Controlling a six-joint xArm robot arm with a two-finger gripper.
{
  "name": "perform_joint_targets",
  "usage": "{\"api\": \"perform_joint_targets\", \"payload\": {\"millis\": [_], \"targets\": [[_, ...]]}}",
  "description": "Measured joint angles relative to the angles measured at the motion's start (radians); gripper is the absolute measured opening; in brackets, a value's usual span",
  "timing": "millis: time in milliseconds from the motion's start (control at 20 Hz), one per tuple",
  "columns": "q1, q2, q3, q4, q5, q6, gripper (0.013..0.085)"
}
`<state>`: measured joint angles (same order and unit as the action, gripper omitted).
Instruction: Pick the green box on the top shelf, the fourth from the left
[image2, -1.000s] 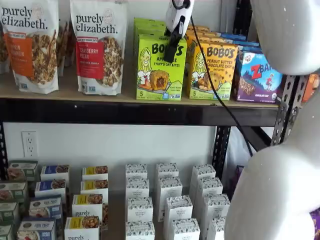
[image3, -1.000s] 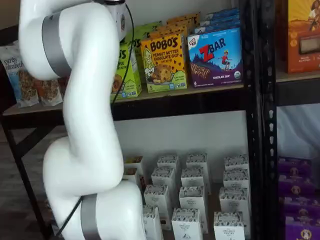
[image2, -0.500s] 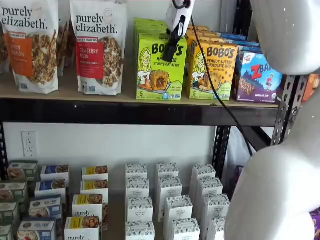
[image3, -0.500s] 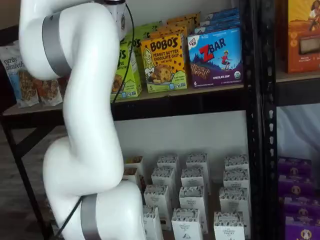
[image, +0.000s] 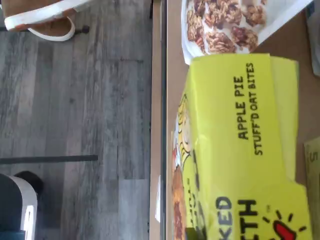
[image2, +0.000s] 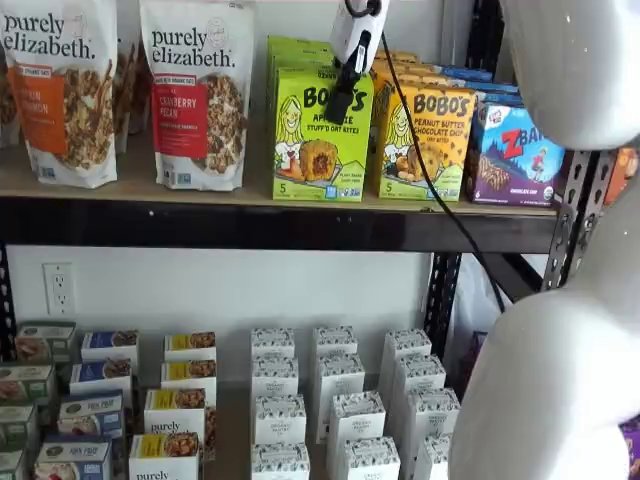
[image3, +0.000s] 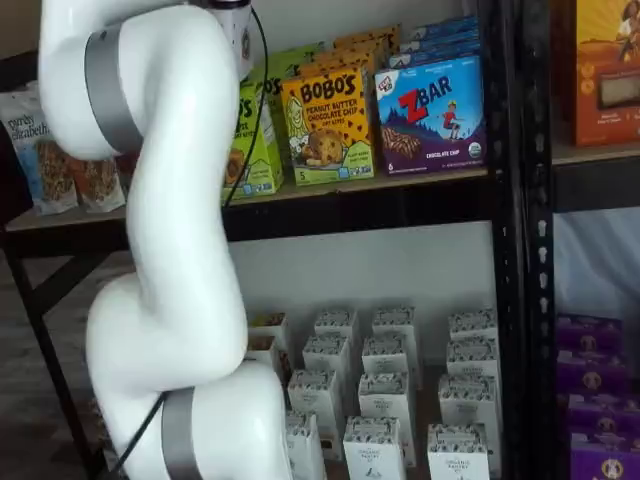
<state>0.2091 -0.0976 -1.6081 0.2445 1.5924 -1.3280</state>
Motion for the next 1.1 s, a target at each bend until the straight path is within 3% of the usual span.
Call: {"api": "perform_joint_targets", "payload": {"millis": [1100], "targets": [[0.007, -0.045, -0.004, 0.009, 0.044, 0.019, 0.0250]]}}
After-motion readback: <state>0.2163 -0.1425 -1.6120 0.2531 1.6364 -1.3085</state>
